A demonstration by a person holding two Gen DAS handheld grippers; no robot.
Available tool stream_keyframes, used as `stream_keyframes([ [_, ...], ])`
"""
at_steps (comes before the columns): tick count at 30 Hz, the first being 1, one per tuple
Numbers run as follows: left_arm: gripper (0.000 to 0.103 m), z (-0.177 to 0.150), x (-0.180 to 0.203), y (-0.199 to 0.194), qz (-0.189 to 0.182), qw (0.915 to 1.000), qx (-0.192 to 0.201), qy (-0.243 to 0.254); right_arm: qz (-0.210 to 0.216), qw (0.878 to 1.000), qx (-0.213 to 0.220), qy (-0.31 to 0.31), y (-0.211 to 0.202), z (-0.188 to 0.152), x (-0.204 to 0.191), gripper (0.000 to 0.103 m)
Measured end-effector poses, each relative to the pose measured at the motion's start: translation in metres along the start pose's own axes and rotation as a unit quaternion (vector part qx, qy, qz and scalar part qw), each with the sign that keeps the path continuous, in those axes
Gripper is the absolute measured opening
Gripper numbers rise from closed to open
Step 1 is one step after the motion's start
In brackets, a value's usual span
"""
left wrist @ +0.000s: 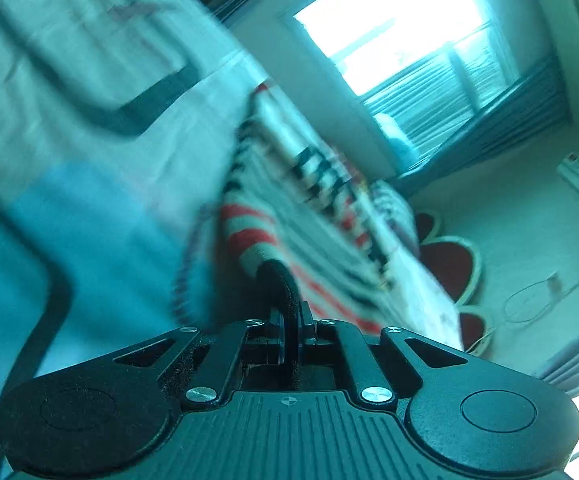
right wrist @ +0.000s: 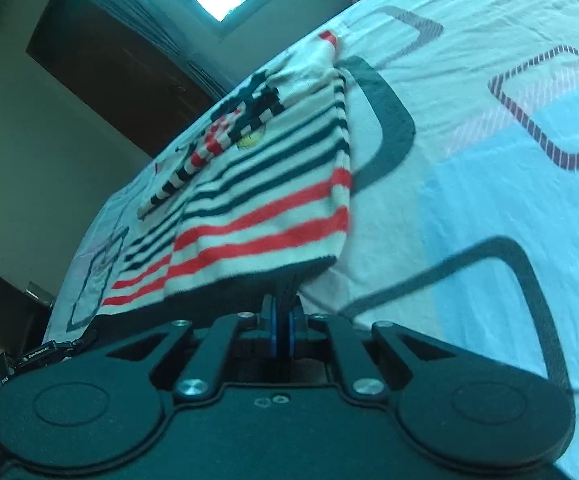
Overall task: Fold small clothes
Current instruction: 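Lift the hem with both tools and fold it toward the collar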
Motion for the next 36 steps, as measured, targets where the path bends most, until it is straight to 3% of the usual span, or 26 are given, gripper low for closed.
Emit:
stream_keyframes([
  [4,0.005,0.022,0.035,-0.003,-0.036,0.9987,0.017,0.031,0.016,0.999,0.046,-0.019,-0.016,0.027,-0.019,0.006],
  [9,0.005,0.079,0.067,0.016,-0.067,0.9958,0.046,0.043,0.022,0.993,0.107,-0.036,-0.023,0.084,-0.046,0.006],
  [18,0.005,0.180,0.099,0.117,-0.062,0.9952,0.037,0.065,0.015,0.990,0.135,-0.024,0.047,0.216,-0.058,0.006],
  [26,0.005,0.228,0.054,0.224,-0.014,0.9989,-0.011,0.043,0.003,0.996,0.087,0.027,0.161,0.289,-0.032,0.006],
  [33,0.006,0.246,0.000,0.303,0.036,0.9976,-0.053,0.025,-0.044,0.998,0.033,0.040,0.260,0.307,-0.002,0.009],
  [36,0.013,0.243,-0.012,0.321,0.035,0.9976,-0.059,0.013,-0.058,0.997,0.048,0.033,0.277,0.310,0.004,0.016],
])
Point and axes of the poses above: each gripper's, at about its wrist camera, not at the fingertips, and y roughly the way its jaws point, x to its right, z to its top, the point moved 2 cm from there along y, roughly the way its jaws point, and after that the axes turned 7 degrees about -z, right-handed, at the moved point
